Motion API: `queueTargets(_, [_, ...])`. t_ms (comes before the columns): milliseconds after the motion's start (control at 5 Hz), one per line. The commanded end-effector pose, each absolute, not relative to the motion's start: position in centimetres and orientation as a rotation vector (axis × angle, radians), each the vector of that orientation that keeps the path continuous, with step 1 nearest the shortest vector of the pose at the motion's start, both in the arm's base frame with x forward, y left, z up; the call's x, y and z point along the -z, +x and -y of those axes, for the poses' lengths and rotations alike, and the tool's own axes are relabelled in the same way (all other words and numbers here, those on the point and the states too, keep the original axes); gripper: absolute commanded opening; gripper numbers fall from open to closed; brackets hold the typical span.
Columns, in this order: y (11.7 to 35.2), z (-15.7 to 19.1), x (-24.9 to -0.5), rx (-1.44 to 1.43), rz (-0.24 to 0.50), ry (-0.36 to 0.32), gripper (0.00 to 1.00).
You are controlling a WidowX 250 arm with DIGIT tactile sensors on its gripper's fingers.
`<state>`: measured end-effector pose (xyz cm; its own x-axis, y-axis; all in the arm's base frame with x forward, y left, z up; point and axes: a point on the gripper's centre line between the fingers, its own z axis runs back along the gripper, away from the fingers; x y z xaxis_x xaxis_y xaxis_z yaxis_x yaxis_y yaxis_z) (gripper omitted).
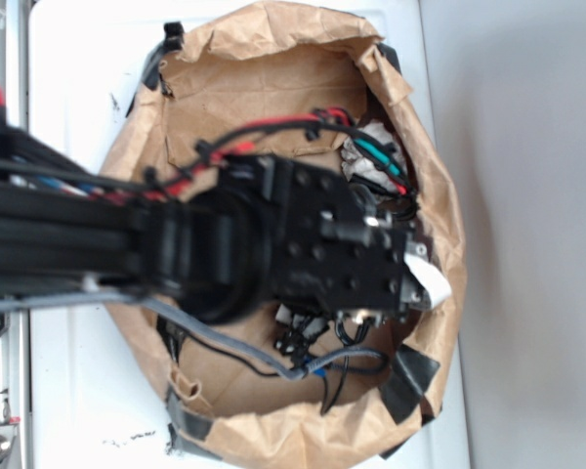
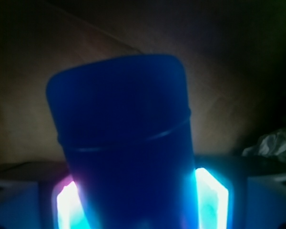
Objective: Grab the blue bottle.
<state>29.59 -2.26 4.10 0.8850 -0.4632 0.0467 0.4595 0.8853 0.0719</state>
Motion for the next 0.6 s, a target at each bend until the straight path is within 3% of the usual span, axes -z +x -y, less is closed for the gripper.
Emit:
queueTargets(0, [28.2, 2.6, -16.1, 0.394, 0.291, -0.09, 0.0])
queueTargets(200, [26.8, 3.1, -19.0, 0.366, 0.316, -0.116, 0.0])
queueTargets(400, [26.7, 3.1, -19.3, 0.314, 0.295, -0.007, 0.0])
